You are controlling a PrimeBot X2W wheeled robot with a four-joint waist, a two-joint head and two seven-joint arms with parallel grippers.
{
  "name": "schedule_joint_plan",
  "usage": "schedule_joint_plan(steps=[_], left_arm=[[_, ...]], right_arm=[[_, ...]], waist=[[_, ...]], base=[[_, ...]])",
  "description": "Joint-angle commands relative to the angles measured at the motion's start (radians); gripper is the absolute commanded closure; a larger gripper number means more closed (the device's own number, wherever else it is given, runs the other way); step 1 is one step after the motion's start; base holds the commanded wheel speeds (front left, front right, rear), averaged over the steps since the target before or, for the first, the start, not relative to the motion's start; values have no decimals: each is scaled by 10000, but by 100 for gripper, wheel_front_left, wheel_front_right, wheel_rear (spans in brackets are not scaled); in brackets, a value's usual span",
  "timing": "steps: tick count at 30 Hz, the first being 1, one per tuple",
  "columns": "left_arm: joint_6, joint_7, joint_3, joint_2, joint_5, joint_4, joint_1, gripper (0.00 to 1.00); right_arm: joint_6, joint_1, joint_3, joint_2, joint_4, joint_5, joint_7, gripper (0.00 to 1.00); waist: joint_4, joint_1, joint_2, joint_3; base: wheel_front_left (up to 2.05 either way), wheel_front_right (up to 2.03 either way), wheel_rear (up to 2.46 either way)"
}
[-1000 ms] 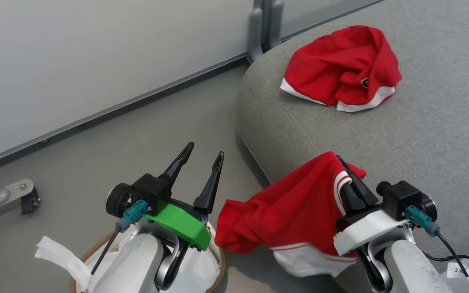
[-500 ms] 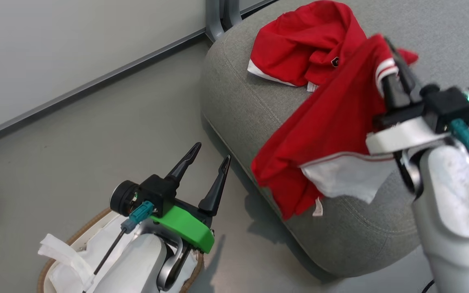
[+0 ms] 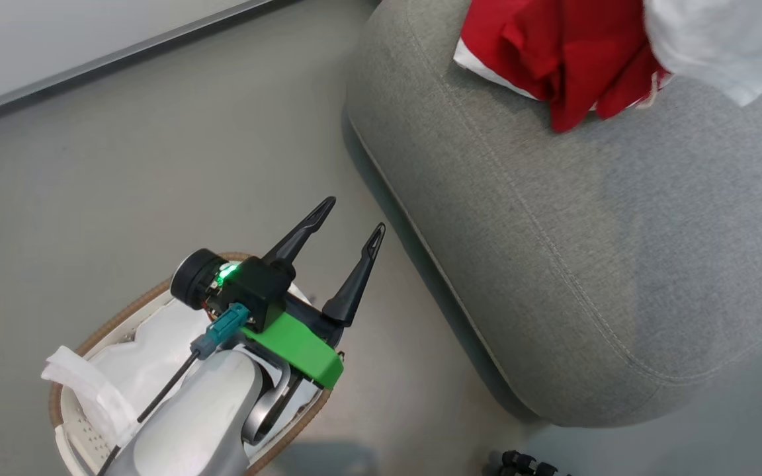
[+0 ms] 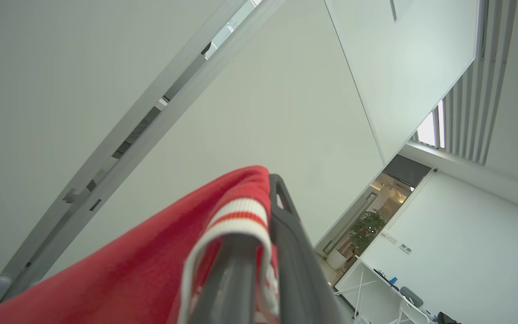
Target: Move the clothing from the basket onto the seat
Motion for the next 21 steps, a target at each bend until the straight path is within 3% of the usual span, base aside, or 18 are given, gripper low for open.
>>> schedule_joint_plan(steps=[1,5,9,18,21], left_arm=[[-22,7,-77,167,-36,-106,-300,0],[-22,7,-333,346,-145,-294,-676,0],[-22,7,-510,484,-248,-467,-1030,0],[-22,7,-645,801,-292,-628,-1475,0],[-22,7,-628,849,-315,-603,-1477,0]], right_arm=[[-18,-431,-224,-124,172,-232,146,100],[-16,-955,-1113,-286,626,-992,566,100],[-16,-519,-2124,-137,1137,-1513,719,100],[-18,1623,-5304,1257,2249,-2377,180,100],[-18,2244,-5889,1733,2480,-2595,-101,100]], waist=[[780,-1,-1,987],[1195,-1,-1,1691],[1565,-1,-1,2271],[1854,-1,-1,2940],[1758,-1,-1,2913]], base=[[0,0,0],[0,0,0],[0,0,0],[0,0,0],[0,0,0]])
